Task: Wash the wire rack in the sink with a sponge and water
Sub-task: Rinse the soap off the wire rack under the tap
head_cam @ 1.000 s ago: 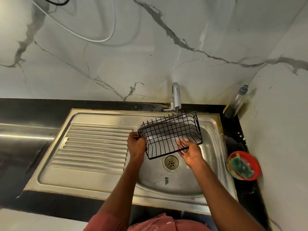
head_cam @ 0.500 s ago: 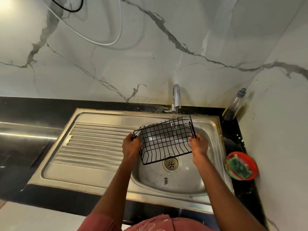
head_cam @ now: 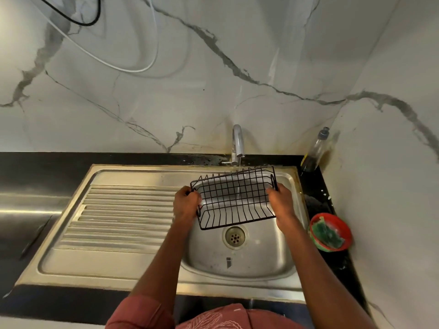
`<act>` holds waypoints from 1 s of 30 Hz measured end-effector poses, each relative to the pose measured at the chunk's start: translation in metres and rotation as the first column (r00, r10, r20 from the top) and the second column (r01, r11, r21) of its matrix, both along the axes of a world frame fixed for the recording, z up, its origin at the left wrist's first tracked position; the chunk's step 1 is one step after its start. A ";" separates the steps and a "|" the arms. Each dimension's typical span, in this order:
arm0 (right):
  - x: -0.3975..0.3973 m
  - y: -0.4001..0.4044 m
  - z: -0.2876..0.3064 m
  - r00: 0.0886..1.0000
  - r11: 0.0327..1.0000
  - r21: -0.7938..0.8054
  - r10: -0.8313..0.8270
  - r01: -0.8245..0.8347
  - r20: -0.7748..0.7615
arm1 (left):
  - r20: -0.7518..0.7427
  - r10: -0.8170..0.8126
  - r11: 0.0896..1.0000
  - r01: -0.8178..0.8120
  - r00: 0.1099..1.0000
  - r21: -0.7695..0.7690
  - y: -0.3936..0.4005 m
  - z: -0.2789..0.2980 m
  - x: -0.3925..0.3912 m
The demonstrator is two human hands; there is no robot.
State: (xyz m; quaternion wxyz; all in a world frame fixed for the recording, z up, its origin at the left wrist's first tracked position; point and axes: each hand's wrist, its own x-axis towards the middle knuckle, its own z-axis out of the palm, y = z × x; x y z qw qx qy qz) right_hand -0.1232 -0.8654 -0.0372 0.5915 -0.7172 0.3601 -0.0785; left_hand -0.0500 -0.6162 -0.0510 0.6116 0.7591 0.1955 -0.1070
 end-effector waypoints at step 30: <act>-0.003 0.003 -0.007 0.995 0.983 0.170 -0.081 0.070 0.057 | 0.067 -0.061 0.998 0.060 0.996 0.018 0.007 0.012 0.011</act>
